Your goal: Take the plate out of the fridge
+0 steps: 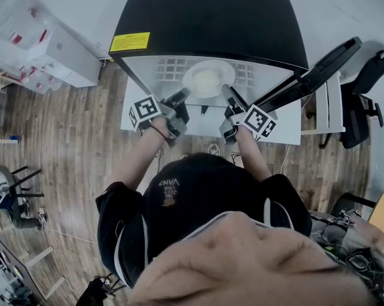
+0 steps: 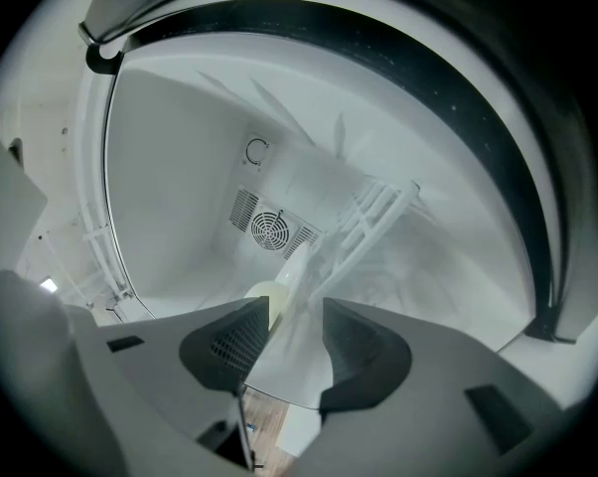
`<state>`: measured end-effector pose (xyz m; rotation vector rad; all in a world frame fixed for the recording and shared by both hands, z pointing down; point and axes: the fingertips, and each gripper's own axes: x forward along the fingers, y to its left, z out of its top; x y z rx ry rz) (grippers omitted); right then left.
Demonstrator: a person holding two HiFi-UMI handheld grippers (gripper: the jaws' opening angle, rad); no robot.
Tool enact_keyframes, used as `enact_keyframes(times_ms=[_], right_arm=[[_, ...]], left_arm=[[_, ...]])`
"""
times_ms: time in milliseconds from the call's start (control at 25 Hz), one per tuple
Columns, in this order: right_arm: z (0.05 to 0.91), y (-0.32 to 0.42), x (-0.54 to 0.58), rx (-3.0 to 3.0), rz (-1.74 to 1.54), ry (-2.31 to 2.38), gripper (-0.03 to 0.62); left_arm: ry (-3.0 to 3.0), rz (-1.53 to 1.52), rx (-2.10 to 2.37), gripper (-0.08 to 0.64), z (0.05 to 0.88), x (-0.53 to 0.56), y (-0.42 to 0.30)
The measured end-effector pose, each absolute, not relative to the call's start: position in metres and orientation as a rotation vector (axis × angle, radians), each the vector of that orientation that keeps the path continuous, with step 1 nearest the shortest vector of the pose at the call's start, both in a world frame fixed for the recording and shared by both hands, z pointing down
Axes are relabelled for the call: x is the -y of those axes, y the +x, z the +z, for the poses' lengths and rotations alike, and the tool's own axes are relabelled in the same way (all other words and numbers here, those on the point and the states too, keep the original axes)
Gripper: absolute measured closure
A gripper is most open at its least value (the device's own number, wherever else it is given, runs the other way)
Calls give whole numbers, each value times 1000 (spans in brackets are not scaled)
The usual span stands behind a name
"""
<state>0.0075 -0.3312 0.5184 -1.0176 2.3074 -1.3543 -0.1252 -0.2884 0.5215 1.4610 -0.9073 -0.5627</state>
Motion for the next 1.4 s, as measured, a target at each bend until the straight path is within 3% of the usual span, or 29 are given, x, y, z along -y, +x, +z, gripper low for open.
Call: enact_keyframes(times_ms=[160, 320, 1400], right_arm=[[517, 7, 331, -2313, -1355, -1002, 440], [511, 3, 330, -2313, -1336, -970, 520], [511, 1, 314, -2277, -1355, -991, 540]], left_arm=[[1467, -558, 907, 534, 522, 288, -125], [1473, -554, 908, 535, 523, 288, -125], [1558, -512, 909, 535, 520, 277, -128]])
